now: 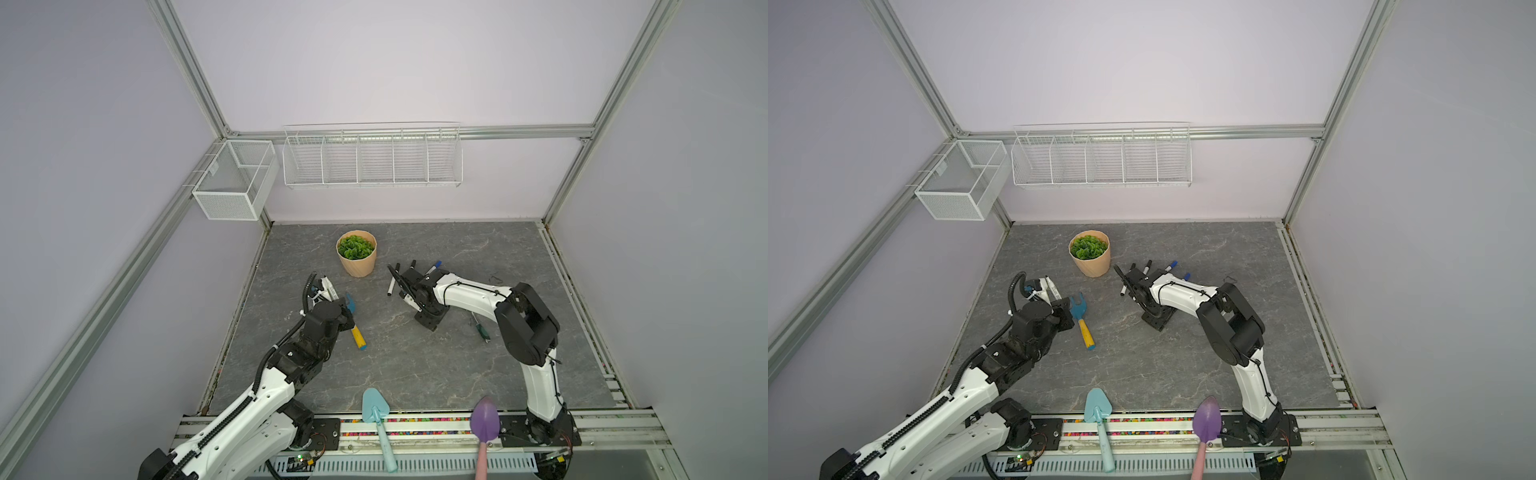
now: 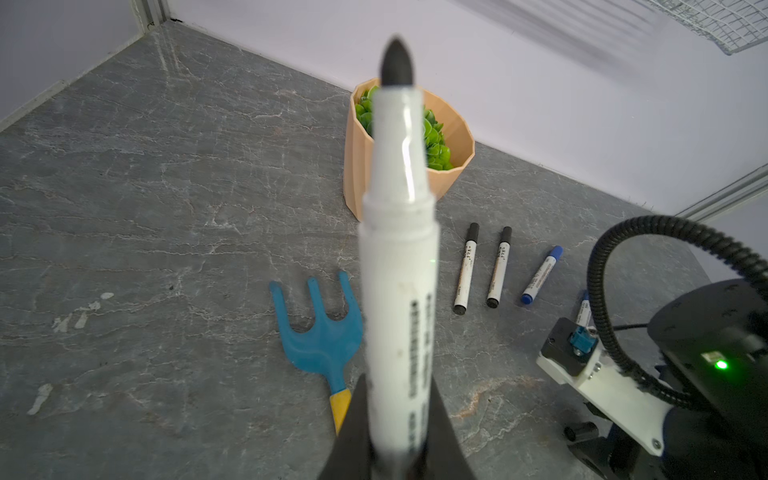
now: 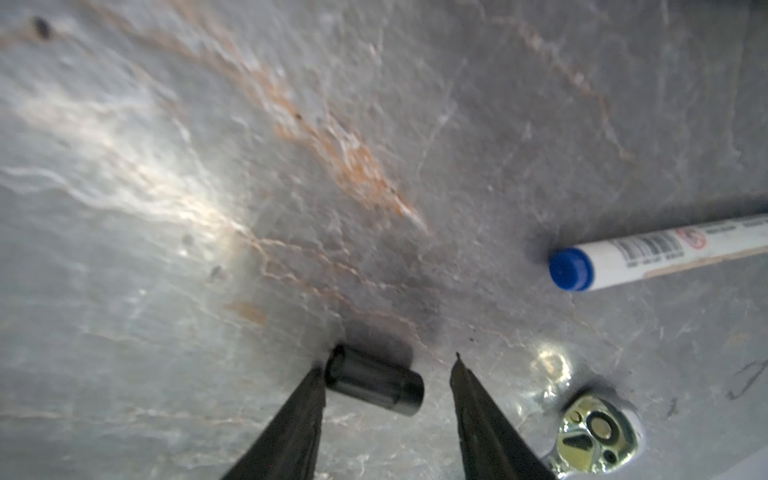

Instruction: Insert the pens into the pen caps

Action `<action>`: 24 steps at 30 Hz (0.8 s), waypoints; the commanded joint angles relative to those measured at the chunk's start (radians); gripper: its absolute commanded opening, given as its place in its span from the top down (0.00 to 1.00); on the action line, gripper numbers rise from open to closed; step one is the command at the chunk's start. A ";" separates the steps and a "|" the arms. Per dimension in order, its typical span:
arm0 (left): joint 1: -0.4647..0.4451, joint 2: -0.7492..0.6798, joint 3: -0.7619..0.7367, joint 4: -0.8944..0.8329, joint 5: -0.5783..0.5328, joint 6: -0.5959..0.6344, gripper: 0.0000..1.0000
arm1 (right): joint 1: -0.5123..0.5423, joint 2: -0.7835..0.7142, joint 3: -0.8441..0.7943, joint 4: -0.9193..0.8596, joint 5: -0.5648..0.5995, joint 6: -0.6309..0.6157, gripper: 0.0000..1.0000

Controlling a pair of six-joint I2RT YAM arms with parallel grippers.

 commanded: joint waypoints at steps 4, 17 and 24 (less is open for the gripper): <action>-0.001 0.020 0.047 -0.008 -0.028 -0.006 1.00 | -0.016 0.063 -0.003 0.056 -0.158 -0.020 0.53; -0.001 0.070 0.063 0.005 -0.008 -0.016 1.00 | -0.093 0.029 -0.028 0.024 -0.233 0.100 0.59; -0.001 0.099 0.069 0.024 0.023 -0.027 1.00 | -0.096 -0.068 -0.106 0.052 -0.340 0.093 0.53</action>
